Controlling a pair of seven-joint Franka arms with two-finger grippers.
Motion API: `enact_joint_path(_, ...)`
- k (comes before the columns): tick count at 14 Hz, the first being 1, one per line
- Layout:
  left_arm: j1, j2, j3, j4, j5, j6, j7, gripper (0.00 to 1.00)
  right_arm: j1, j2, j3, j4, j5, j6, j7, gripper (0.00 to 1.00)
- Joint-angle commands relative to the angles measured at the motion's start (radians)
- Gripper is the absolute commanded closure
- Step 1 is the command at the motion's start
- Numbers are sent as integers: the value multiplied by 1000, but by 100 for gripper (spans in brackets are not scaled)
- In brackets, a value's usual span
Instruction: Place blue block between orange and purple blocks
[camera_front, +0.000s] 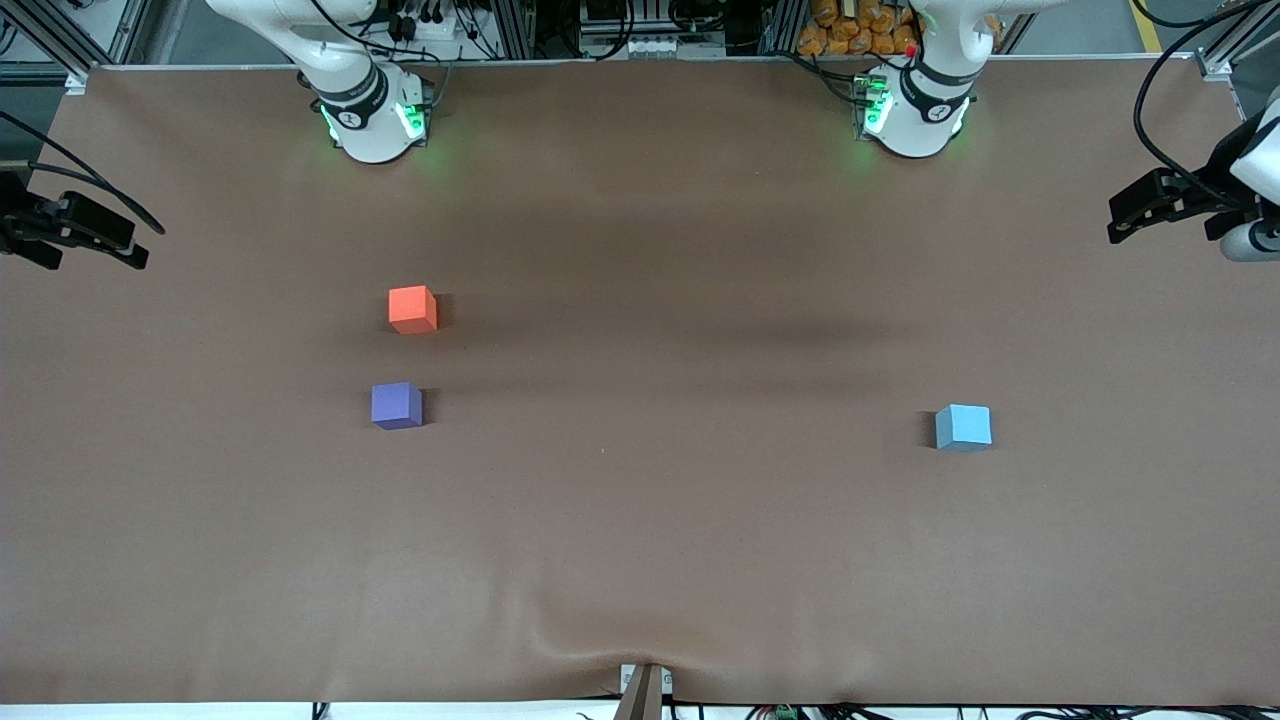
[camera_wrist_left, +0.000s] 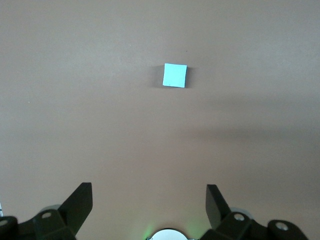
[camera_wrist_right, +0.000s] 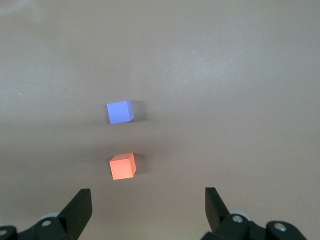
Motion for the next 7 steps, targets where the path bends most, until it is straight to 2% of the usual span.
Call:
enact_joint_path(1,13,1,-7,18,-17,-31,20,0,-9,0,11,37,14,-53,9,0)
enact_joint_path(7,1,18,-8,18,-21,-8,19,0,-21,2,4,55,12,-88,8,0)
